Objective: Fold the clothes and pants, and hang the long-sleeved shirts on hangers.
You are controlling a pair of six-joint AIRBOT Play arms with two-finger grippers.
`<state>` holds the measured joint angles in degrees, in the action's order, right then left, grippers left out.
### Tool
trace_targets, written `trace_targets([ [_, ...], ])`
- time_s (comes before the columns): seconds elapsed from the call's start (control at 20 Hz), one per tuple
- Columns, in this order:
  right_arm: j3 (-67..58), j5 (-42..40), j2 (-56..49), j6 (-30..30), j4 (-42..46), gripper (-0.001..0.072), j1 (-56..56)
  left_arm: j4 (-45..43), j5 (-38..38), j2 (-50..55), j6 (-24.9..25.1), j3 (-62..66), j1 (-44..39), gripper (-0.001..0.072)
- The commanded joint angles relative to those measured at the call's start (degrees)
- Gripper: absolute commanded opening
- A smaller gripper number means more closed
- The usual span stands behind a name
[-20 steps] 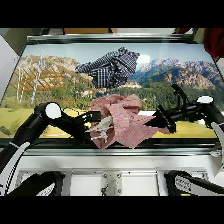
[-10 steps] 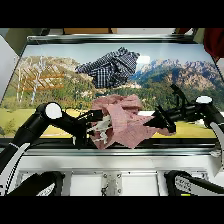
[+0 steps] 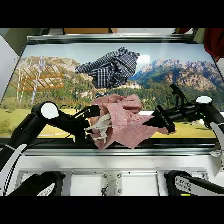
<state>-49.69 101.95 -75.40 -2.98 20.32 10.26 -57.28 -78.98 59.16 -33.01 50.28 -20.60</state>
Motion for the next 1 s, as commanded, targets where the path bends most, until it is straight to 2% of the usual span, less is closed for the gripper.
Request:
trace_targets([
  [0.0, -0.1, -0.5, 0.0, 1.2, 0.0, 0.0007, 0.0, -0.1, 0.7, -3.4, -1.4, -1.5, 3.6, 0.0447],
  [0.2, -0.1, -4.6, 0.0, 3.9, 0.0, 0.0007, 0.0, 0.0, 0.8, -8.6, -3.5, -5.1, 7.1, 0.0447],
  [0.35, -0.1, -5.4, 0.2, 4.8, -0.3, 0.0006, 0.0, -0.1, 2.7, -12.6, -8.1, -4.9, 12.0, 0.0447],
  [0.5, -0.2, -6.8, 1.9, 5.6, -5.4, 0.0006, 0.7, -0.2, 5.4, -15.5, -18.1, -3.0, 21.5, 0.0446],
  [0.65, -0.7, -9.7, 5.2, 6.3, -9.2, 0.0005, 2.7, -0.1, 8.4, -17.9, -32.8, -4.6, 30.0, 0.0445],
  [0.7, -0.7, -10.8, 6.6, 6.3, -9.1, 0.0006, 3.2, -0.1, 9.0, -18.9, -35.5, -6.5, 31.6, 0.0446],
  [0.8, -0.7, -12.2, 8.9, 7.0, -9.0, 0.0006, 3.7, 1.5, 9.3, -20.3, -37.2, -11.2, 31.9, 0.0450],
  [0.85, -0.7, -12.5, 9.6, 6.9, -9.0, 0.0006, 3.7, 4.1, 9.9, -20.6, -37.7, -13.7, 30.9, 0.0560],
  [0.95, -0.7, -13.2, 10.3, 7.9, -9.0, 0.0006, 3.7, 10.1, 14.3, -20.5, -40.9, -17.7, 27.4, 0.0580],
])
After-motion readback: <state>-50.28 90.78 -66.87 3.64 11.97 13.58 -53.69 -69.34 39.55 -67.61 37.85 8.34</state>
